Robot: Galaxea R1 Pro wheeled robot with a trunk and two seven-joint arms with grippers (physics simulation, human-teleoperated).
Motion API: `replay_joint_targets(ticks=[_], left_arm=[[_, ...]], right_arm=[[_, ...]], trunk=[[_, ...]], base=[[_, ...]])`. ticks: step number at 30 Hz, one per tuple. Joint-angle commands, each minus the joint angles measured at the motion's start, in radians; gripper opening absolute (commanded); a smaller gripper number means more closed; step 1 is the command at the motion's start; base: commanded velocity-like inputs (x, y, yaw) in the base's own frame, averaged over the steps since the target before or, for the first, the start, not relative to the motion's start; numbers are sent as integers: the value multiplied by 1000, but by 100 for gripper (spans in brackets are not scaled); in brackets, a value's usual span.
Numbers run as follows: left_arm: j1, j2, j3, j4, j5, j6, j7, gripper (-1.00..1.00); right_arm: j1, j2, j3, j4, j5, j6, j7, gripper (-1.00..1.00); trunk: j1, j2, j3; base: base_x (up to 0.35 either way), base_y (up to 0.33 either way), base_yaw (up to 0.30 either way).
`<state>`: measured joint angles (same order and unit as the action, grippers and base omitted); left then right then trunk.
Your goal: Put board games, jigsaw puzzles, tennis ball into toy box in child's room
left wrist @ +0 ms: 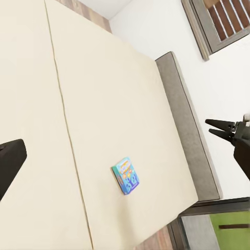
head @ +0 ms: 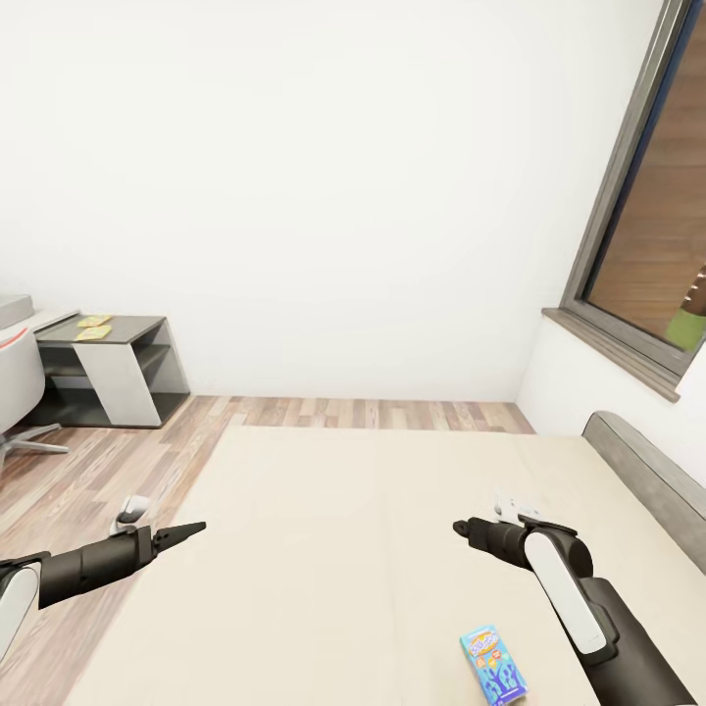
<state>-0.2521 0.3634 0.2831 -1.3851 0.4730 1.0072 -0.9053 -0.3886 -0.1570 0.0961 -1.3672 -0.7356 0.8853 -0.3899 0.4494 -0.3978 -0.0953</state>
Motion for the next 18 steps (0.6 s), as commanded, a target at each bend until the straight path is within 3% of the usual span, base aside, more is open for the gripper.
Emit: replay_joint_targets(ticks=[1,18], left_arm=[[-1,0,1,0,-2,4,-4,100],[-1,-1,1,0,-2,4,-5,100]], right_arm=[[-1,-1,2,-1,-10,1,-10,100],[-1,-1,2,-1,-10,1,-10,100]], trunk=[[1,-2,-2],[1,-2,-2]], base=[[0,0,0],[-20,0,0]])
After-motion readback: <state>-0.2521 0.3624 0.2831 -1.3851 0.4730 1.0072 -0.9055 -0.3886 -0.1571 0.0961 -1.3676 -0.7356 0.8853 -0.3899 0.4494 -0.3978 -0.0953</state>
